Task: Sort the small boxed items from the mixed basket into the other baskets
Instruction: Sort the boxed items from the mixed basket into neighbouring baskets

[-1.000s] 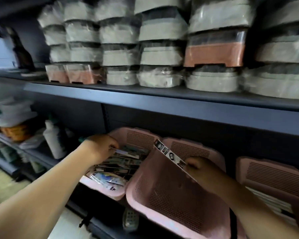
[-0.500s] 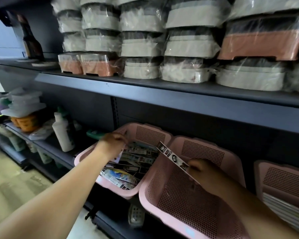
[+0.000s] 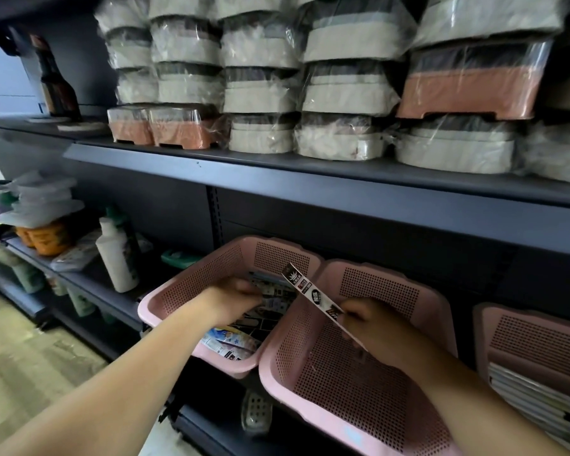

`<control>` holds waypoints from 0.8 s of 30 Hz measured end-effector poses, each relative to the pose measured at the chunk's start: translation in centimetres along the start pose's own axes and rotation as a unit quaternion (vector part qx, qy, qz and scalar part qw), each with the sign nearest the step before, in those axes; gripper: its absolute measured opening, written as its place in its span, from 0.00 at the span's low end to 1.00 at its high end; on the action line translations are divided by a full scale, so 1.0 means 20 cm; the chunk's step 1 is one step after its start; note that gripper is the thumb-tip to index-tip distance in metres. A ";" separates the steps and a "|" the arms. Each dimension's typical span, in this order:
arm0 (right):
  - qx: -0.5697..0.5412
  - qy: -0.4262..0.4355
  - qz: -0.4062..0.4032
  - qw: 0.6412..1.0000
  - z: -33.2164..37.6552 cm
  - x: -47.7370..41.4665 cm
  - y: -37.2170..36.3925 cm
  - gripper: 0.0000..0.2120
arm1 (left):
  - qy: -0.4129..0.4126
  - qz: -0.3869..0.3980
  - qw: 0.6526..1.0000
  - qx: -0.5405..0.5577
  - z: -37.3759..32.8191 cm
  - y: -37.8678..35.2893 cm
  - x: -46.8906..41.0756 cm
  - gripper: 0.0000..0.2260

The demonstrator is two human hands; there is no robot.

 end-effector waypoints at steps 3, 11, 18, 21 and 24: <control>-0.059 0.007 0.014 0.998 0.05 -0.01 -0.03 0.14 | -0.042 0.025 0.987 0.152 -0.15 -0.09 0.07 0.05; -0.107 0.042 0.035 0.993 0.21 -0.03 -0.15 0.06 | -0.102 -0.105 0.936 0.319 -0.32 -0.05 0.15 0.08; -0.046 0.037 -0.025 0.998 0.12 -0.03 -0.03 0.03 | -0.274 -0.245 0.908 -0.203 -0.17 0.35 0.14 0.20; -0.018 0.013 -0.031 0.999 0.04 -0.03 0.00 0.03 | -0.157 0.016 0.906 -0.393 0.02 0.17 0.10 0.19; -0.023 -0.004 -0.038 0.999 -0.02 -0.03 0.05 0.03 | -0.121 0.035 0.920 -0.372 0.07 0.14 0.10 0.14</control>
Point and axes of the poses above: each hand's wrist, its own x-axis away from the middle knuckle, its own y-axis out of the back of the hand, z = x × y, the point moved 8 cm from there along -x, towards the middle knuckle, and after that the axes turned 10 degrees about -y, right-handed, at the moved point
